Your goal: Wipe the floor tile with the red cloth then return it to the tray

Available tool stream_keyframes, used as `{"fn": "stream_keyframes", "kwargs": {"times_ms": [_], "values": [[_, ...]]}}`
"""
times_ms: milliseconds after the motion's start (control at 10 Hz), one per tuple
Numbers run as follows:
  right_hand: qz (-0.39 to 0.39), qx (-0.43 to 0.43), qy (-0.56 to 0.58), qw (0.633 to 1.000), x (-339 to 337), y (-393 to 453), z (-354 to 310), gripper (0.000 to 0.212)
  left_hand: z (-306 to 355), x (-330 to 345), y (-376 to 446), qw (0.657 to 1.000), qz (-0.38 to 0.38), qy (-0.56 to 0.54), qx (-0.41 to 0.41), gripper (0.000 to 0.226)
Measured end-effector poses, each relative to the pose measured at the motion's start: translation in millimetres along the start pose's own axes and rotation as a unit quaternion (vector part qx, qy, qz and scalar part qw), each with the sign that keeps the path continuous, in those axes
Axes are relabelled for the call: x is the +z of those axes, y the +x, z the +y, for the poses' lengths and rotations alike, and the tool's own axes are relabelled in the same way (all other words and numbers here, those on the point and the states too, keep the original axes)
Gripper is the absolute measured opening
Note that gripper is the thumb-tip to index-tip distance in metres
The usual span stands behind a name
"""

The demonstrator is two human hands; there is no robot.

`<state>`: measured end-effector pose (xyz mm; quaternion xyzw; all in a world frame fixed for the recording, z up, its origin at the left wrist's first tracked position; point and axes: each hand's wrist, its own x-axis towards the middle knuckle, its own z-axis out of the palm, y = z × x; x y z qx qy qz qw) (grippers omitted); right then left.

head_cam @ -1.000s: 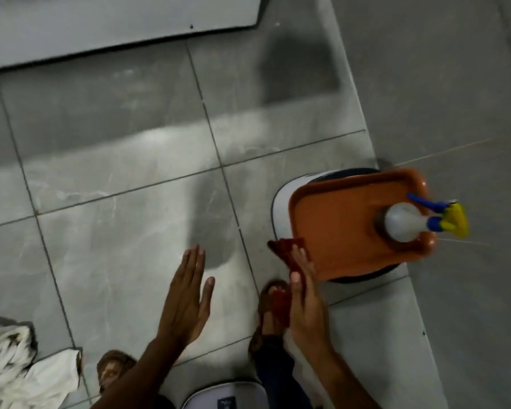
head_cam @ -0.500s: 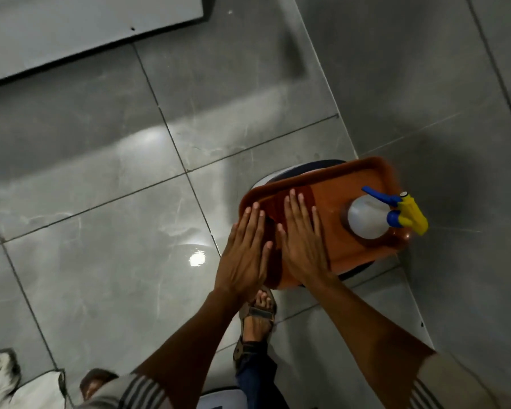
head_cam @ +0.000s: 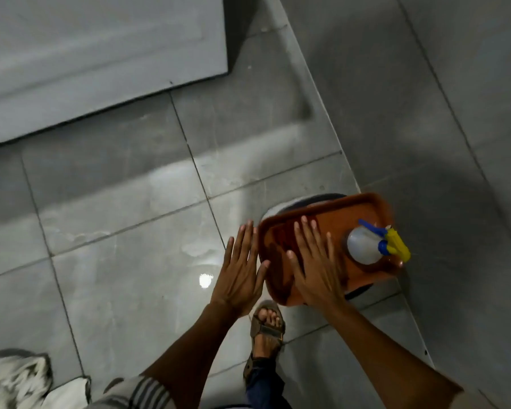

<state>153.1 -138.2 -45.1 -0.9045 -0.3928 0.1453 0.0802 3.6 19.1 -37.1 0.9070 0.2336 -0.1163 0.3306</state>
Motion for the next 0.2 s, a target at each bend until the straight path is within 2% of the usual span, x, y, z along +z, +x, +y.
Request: {"fn": "stream_keyframes", "kwargs": {"times_ms": [100,200], "values": [[0.071,-0.031,0.065,0.995,-75.8,-1.6,-40.4,0.061,4.2,-81.7,-18.2,0.997,0.067,-0.021,-0.03,0.075],[0.158,-0.046,0.123,0.979,-171.6,-6.0,-95.2,0.069,6.7,-169.8,-44.5,0.989,0.138,-0.036,-0.024,0.079]]}}
